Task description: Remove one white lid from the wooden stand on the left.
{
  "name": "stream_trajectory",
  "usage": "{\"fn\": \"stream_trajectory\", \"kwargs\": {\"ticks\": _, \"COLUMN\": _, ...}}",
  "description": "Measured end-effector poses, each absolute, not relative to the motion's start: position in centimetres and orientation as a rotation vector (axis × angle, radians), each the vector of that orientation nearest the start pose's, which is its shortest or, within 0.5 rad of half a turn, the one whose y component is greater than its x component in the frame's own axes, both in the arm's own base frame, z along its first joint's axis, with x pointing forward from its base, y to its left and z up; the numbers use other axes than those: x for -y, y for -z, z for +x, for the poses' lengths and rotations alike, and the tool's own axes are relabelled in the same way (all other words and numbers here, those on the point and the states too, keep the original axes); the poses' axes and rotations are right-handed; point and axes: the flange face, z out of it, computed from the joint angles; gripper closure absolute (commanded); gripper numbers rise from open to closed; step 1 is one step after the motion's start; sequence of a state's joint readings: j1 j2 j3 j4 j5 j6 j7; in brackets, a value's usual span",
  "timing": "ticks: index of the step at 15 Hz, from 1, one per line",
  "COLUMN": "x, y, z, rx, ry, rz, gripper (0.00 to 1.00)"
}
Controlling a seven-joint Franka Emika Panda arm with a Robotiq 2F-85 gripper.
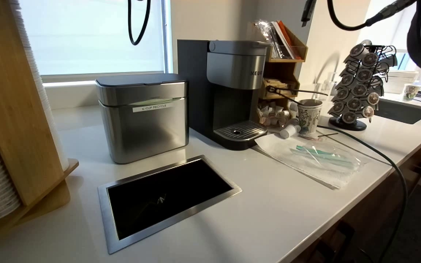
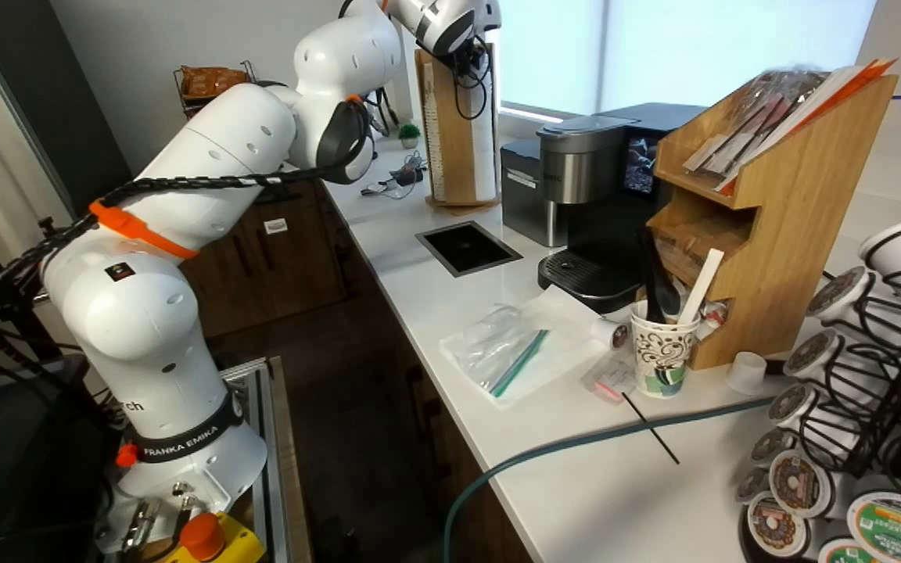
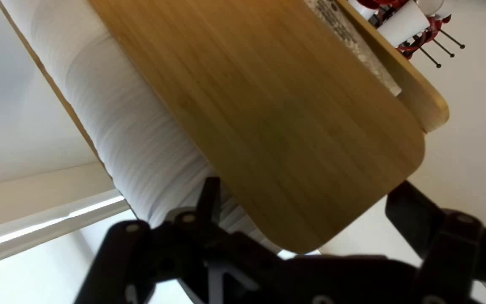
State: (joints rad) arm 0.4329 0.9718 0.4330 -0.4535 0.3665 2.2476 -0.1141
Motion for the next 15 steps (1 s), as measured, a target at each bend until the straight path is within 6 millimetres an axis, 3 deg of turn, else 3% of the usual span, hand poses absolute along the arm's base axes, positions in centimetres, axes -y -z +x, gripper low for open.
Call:
{"fn": "stream_trajectory", "kwargs": {"ticks": 8, "x": -44.5, "y": -60.5, "z": 66.5, "rx": 0.488, "ry": 0.631, "rz": -2.132, "gripper": 0.0}}
{"fn": "stream_trajectory", "kwargs": {"ticks": 11, "x": -44.4, "y": -61.0, "z": 65.9, "rx": 0.528, "ry": 0.589, "rz": -2.156, "gripper": 0.0}}
{"fn": "stream_trajectory", "kwargs": {"ticks": 15, "x": -44.7, "y": -62.7, "z": 64.9, "rx": 0.646, "ry": 0.666, "rz": -2.145, "gripper": 0.0}}
